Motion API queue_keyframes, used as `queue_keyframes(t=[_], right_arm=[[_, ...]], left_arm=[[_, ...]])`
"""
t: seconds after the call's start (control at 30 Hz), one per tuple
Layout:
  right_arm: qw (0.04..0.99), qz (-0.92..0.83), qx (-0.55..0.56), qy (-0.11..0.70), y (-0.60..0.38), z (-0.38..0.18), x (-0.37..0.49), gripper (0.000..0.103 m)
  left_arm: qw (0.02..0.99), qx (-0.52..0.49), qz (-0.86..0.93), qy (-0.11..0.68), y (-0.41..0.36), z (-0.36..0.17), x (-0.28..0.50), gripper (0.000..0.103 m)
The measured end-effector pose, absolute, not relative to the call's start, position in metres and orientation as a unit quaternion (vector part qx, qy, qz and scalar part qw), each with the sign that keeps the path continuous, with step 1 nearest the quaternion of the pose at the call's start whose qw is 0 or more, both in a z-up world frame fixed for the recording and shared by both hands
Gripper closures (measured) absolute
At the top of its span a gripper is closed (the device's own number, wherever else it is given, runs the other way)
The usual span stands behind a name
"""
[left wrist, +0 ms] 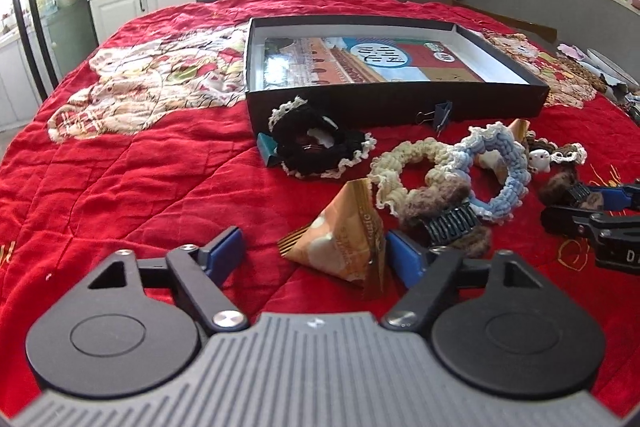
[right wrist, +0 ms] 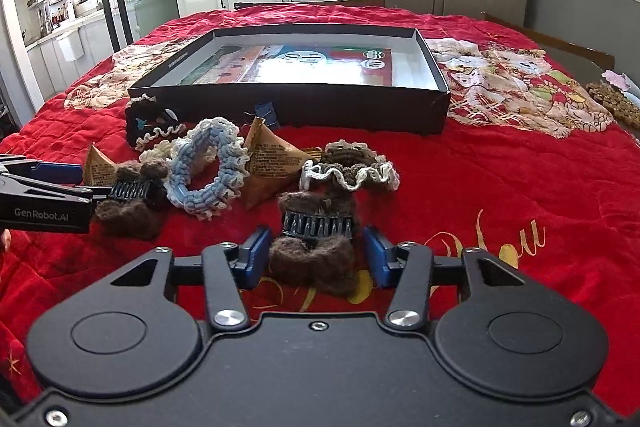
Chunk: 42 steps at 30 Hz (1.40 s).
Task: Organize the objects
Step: 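Grasp the brown fuzzy hair clip with the right gripper while the left gripper grasps the tan paper triangle, then carry the hair clip in the right gripper into the box while the left gripper carries the paper triangle there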
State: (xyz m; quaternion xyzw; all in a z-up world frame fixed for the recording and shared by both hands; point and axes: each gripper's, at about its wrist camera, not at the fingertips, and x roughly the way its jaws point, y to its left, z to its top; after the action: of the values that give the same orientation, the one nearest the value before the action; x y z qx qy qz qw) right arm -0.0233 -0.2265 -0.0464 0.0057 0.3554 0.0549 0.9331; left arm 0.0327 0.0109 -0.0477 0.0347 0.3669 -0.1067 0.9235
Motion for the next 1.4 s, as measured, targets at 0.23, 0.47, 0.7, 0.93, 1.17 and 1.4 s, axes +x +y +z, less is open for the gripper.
queue_keyframes(t=[0.23,0.47,0.7,0.93,1.17,1.4], right_arm=[[0.934,0.055,0.009,0.354,-0.229,-0.048,-0.022,0.065],[0.935,0.056,0.007,0.351,-0.228,-0.048,-0.024,0.067],[0.936,0.065,0.011,0.346,-0.228,-0.040,-0.030,0.067],[0.941,0.083,0.010,0.328,-0.226,-0.024,-0.039,0.067],[0.948,0.088,0.007,0.306,-0.227,-0.006,-0.041,0.067],[0.952,0.086,0.011,0.293,-0.232,0.009,-0.030,0.067]], left_arm=[[0.927,0.036,-0.120,0.355,0.009,-0.048,0.032,0.047],[0.929,0.041,-0.123,0.348,0.007,-0.047,0.030,0.056],[0.930,0.032,-0.126,0.345,0.011,-0.040,0.027,0.065],[0.932,0.027,-0.134,0.335,0.012,-0.028,0.023,0.069],[0.936,0.040,-0.143,0.319,0.007,-0.013,0.025,0.069],[0.939,0.050,-0.152,0.304,0.001,0.003,0.038,0.069]])
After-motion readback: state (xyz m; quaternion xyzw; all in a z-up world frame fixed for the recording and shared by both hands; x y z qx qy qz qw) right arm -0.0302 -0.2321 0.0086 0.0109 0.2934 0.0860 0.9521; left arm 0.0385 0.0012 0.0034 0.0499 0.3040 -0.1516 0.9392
